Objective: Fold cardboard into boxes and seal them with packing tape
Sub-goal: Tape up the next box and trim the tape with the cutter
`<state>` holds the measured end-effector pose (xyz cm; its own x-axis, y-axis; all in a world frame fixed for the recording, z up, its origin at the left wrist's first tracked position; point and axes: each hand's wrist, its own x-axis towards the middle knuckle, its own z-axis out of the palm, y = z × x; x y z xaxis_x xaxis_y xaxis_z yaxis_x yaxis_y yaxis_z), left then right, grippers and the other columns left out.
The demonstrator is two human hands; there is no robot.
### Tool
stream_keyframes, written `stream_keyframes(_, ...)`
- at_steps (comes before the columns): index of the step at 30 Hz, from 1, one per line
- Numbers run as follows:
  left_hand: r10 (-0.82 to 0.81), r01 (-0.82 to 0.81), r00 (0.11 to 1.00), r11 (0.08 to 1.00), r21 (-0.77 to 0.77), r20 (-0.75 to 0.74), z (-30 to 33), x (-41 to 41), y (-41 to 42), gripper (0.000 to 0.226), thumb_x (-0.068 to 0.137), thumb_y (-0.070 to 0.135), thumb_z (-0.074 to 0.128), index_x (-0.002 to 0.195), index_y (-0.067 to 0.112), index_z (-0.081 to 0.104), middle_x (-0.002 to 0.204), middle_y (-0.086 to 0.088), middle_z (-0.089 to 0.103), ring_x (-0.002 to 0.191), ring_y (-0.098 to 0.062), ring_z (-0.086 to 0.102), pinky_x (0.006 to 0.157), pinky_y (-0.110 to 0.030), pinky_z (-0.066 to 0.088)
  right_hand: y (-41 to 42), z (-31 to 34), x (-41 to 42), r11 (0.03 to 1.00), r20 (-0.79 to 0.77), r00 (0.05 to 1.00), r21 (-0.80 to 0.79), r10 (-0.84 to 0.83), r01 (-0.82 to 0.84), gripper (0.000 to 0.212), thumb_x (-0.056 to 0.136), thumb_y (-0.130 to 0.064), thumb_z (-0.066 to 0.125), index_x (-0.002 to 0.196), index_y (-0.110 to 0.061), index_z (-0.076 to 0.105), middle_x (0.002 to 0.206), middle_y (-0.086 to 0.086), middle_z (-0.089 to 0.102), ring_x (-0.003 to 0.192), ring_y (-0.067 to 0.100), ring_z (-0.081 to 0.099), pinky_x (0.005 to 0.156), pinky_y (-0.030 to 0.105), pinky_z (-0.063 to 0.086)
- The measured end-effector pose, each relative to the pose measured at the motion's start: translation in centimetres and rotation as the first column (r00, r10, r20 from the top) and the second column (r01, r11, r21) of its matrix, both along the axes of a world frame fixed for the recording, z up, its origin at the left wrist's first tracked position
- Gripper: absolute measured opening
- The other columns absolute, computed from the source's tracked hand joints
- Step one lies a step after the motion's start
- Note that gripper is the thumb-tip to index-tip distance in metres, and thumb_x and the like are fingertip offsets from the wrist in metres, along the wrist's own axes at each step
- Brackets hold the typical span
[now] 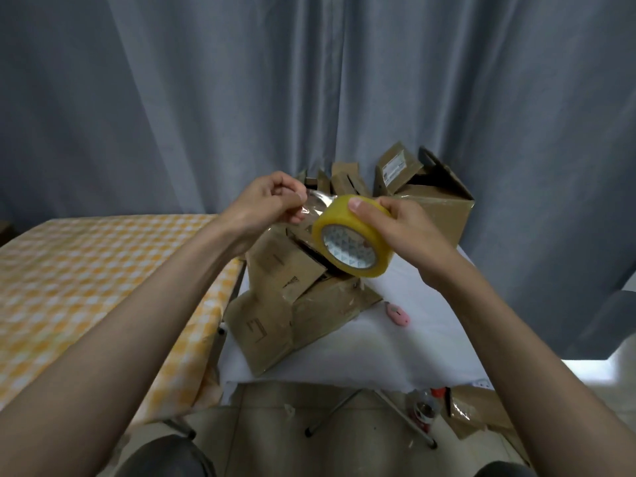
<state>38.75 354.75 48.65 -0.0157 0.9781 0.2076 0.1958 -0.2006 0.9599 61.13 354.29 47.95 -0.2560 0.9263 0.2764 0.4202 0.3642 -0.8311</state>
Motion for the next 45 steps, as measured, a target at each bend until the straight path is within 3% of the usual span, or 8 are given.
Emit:
stream_keyframes(5, 0.036, -0.035, 0.998, 0.999, 0.026, -0.045, 1.6, -1.9, 2.1, 0.01, 0.097, 0.0, 0.057, 0.093, 0.009, 0.058, 0.078, -0.004, 0.058, 0.062, -0.008, 0.061, 0.066, -0.02, 0.055, 1.3, 0.5, -2.5, 0.996, -0.077, 0.997, -0.082, 0.017, -0.023, 0.055, 0.063, -0.073, 0.073, 0.093, -0.027, 0.066, 0.085, -0.013, 0.073, 0.077, 0.001, 0.07, 0.068, 0.026, 0.058)
stream_keyframes(11, 0.094, -0.099, 0.991, 0.994, -0.043, -0.092, -0.8, -3.8, 4.7, 0.008, 0.095, -0.003, 0.058, 0.094, 0.005, 0.06, 0.072, -0.005, 0.058, 0.057, -0.008, 0.058, 0.059, -0.016, 0.054, 3.0, -1.9, -5.3, 0.975, -0.132, 0.991, -0.213, 0.029, -0.057, 0.042, 0.075, -0.041, 0.084, 0.105, -0.017, 0.065, 0.094, -0.002, 0.074, 0.082, 0.008, 0.07, 0.064, 0.02, 0.052)
stream_keyframes(18, 0.055, -0.076, 0.988, 0.986, -0.146, -0.147, -4.7, -4.2, 7.0, 0.011, 0.094, -0.008, 0.056, 0.09, 0.001, 0.06, 0.069, -0.01, 0.057, 0.05, -0.007, 0.056, 0.052, -0.017, 0.05, 3.7, -4.0, -6.4, 0.963, 0.084, 0.996, -0.266, -0.028, 0.049, 0.047, 0.079, -0.055, 0.075, 0.1, -0.014, 0.066, 0.098, 0.006, 0.069, 0.093, 0.021, 0.065, 0.085, 0.042, 0.054)
stream_keyframes(24, 0.104, -0.141, 0.964, 0.98, -0.14, -0.244, -6.0, -5.1, 9.6, 0.019, 0.094, -0.006, 0.059, 0.081, 0.007, 0.06, 0.068, -0.008, 0.058, 0.046, -0.003, 0.057, 0.05, -0.015, 0.05, 3.7, -4.8, -6.9, 0.956, 0.2, 0.98, -0.282, -0.02, 0.078, 0.045, 0.077, -0.033, 0.08, 0.107, -0.004, 0.067, 0.103, 0.015, 0.07, 0.095, 0.028, 0.067, 0.085, 0.046, 0.058)
stream_keyframes(27, 0.134, -0.179, 0.95, 0.974, -0.139, -0.283, -6.9, -6.0, 10.2, 0.02, 0.097, -0.004, 0.055, 0.081, 0.009, 0.057, 0.069, -0.007, 0.057, 0.051, -0.007, 0.059, 0.05, -0.015, 0.049, 3.1, -6.1, -6.9, 0.955, 0.116, 0.987, -0.261, -0.115, 0.142, 0.045, 0.077, -0.027, 0.081, 0.112, -0.005, 0.062, 0.102, 0.014, 0.068, 0.094, 0.027, 0.065, 0.084, 0.047, 0.057)
stream_keyframes(31, 0.12, -0.179, 0.958, 0.959, -0.219, -0.261, -10.3, -7.1, 9.4, 0.022, 0.1, 0.002, 0.047, 0.083, 0.009, 0.059, 0.076, -0.006, 0.058, 0.066, -0.013, 0.057, 0.052, -0.02, 0.044, 0.8, -10.1, -8.0, 0.948, -0.066, 0.959, -0.184, -0.274, 0.258, 0.036, 0.083, -0.032, 0.076, 0.104, -0.017, 0.052, 0.087, -0.006, 0.056, 0.079, 0.008, 0.055, 0.064, 0.028, 0.044)
stream_keyframes(36, 0.141, -0.169, 0.983, 0.948, -0.271, -0.12, -11.8, -7.3, 8.9, 0.027, 0.102, 0.006, 0.043, 0.08, 0.014, 0.055, 0.069, -0.004, 0.05, 0.054, -0.012, 0.045, 0.05, -0.028, 0.027, 0.1, -13.0, -10.1, 0.912, -0.218, 0.887, -0.037, -0.406, 0.408, 0.029, 0.088, -0.033, 0.07, 0.105, -0.021, 0.049, 0.091, -0.001, 0.057, 0.085, 0.015, 0.055, 0.067, 0.023, 0.04)
stream_keyframes(45, 0.061, -0.08, 0.996, 0.938, -0.337, -0.067, -11.7, -6.9, 5.9, 0.012, 0.103, 0.011, 0.043, 0.1, 0.015, 0.054, 0.094, -0.007, 0.06, 0.08, -0.017, 0.065, 0.052, -0.027, 0.051, 2.4, -13.0, -4.3, 0.963, -0.36, 0.902, 0.028, -0.239, 0.266, 0.017, 0.096, -0.026, 0.064, 0.105, -0.037, 0.055, 0.092, -0.004, 0.065, 0.086, 0.015, 0.065, 0.076, 0.045, 0.059)
